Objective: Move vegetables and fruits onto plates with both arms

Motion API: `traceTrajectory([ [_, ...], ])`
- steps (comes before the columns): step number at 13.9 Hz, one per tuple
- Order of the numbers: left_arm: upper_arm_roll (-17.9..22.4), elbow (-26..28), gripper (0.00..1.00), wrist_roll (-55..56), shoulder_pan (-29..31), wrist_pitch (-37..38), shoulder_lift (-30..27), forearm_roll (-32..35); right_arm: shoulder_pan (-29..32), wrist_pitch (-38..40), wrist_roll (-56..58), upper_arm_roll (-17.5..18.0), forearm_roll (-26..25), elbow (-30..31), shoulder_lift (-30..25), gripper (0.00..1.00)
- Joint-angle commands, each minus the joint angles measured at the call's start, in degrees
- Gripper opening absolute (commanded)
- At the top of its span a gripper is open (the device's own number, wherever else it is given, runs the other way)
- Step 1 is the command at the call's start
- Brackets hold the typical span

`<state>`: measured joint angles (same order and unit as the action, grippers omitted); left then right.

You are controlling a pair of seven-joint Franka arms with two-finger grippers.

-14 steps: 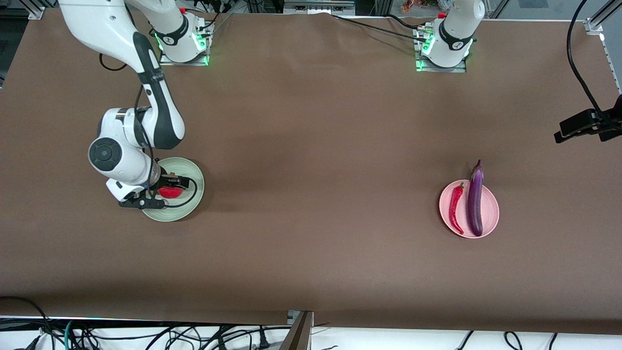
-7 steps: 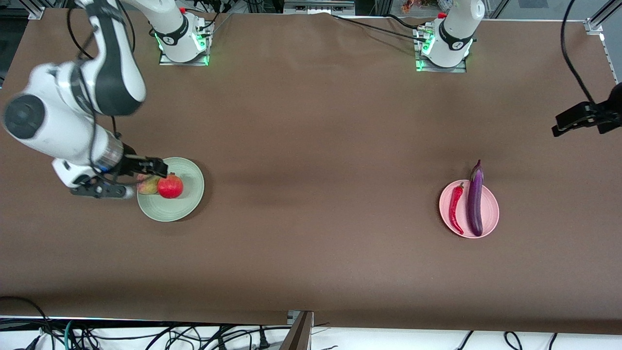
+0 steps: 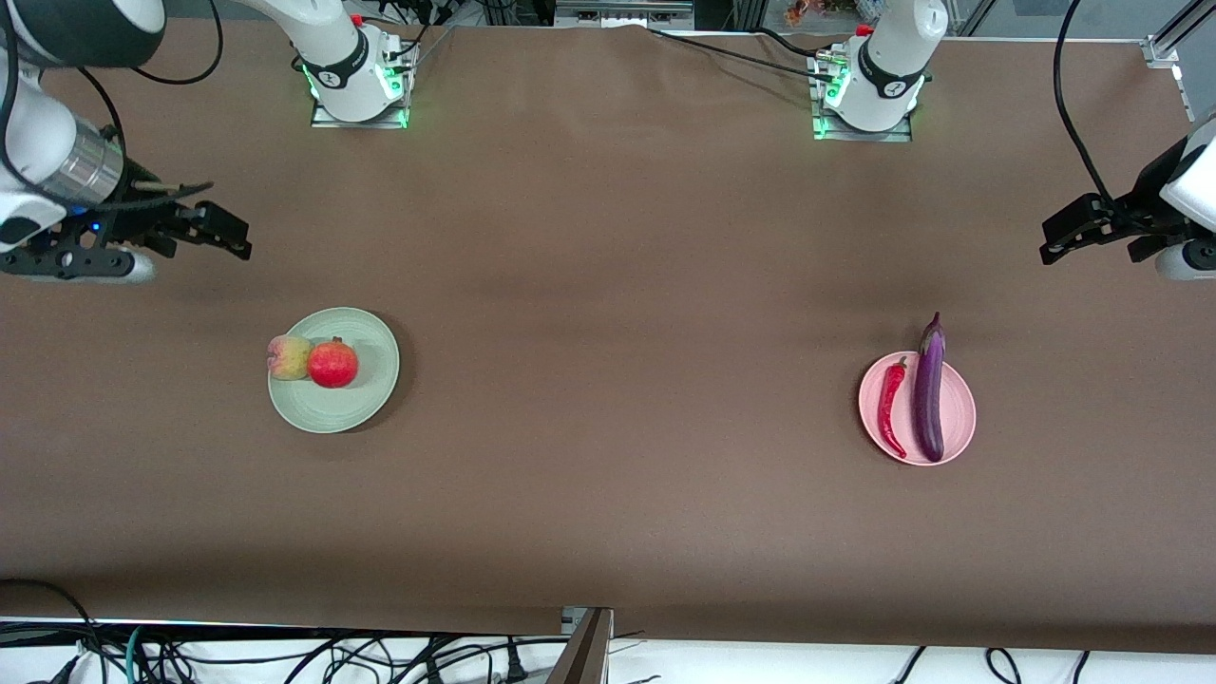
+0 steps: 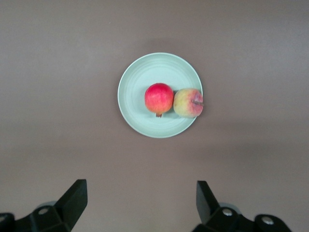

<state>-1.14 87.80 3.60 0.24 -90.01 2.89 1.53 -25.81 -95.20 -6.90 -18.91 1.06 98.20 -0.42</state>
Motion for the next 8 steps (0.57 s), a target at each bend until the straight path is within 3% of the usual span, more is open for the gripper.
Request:
traceTrajectory([
  [1,0.5,2.8,1.00,0.1,-0.5,0.3,-2.1,-1.4,9.8,1.1,0.2,9.3,-1.2,0.0,-1.2,1.00],
  [3,0.5,2.2,1.00,0.1,-0.3,0.3,-2.4,-1.5,18.3,2.6,0.6,16.5,-1.0,-1.9,-1.2,0.99],
  [8,0.3,2.3,1.00,5.3,-0.7,0.2,-2.4,-1.3,19.5,2.7,1.7,17.8,-1.1,-3.0,-0.6,1.00],
])
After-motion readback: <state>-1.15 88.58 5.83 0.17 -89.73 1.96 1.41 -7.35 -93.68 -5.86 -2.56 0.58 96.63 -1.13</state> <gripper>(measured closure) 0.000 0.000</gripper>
